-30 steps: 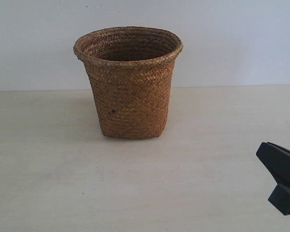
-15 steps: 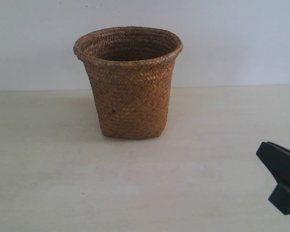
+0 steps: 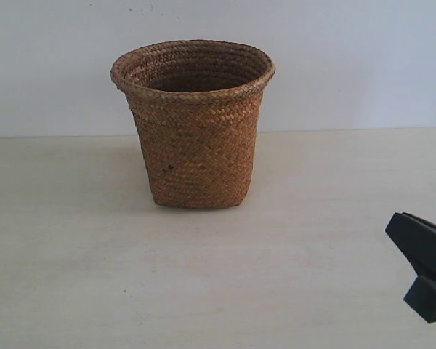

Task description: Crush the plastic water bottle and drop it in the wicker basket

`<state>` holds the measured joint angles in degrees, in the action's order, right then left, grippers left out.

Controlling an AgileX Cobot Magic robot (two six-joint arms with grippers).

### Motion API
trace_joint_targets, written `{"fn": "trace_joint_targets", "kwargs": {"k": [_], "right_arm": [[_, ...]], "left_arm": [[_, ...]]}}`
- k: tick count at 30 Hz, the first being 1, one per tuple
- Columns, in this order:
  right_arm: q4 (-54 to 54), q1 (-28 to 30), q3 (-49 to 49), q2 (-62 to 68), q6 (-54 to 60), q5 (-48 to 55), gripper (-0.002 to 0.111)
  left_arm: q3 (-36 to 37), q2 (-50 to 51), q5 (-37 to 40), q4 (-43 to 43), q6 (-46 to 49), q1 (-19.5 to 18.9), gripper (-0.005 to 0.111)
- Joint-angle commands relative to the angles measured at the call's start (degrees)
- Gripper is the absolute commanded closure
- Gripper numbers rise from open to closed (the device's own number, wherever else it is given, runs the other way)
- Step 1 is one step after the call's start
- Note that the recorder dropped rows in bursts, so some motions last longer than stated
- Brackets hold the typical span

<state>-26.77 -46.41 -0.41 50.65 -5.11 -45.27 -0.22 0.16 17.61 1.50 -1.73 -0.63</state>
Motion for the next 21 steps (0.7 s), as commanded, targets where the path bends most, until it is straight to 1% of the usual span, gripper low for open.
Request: {"fn": "trace_joint_targets", "kwargs": {"k": [1, 3, 5, 10, 13, 16, 19, 21], "right_arm": [[-0.15, 0.18, 0.41, -0.38, 0.09, -0.29, 0.107], [-0.43, 2.03, 0.41, -1.66, 1.00, 1.36, 0.107], [0.13, 5.77, 0.41, -4.99, 0.98, 7.18, 0.107], [7.22, 17.22, 0.41, -19.77, 5.53, 27.22, 0.107], [8.45, 23.32, 0.41, -28.51, 8.04, 35.12, 0.107], [8.45, 29.19, 0.41, -35.55, 8.84, 39.91, 0.107], [8.45, 33.31, 0.41, -40.61, 8.84, 43.00, 0.107], [8.45, 35.05, 0.41, -42.45, 8.84, 44.53, 0.107]], "left_arm": [[0.22, -0.16, -0.40, 0.68, 0.33, -0.24, 0.103], [0.22, -0.16, -0.40, 0.68, 0.33, -0.24, 0.103], [0.22, -0.16, -0.40, 0.68, 0.33, -0.24, 0.103], [0.22, -0.16, -0.40, 0.68, 0.33, -0.24, 0.103], [0.22, -0.16, -0.40, 0.68, 0.33, -0.24, 0.103], [0.22, -0.16, -0.40, 0.68, 0.33, -0.24, 0.103], [0.22, -0.16, -0.40, 0.68, 0.33, -0.24, 0.103], [0.22, -0.16, -0.40, 0.68, 0.33, -0.24, 0.103]]}}
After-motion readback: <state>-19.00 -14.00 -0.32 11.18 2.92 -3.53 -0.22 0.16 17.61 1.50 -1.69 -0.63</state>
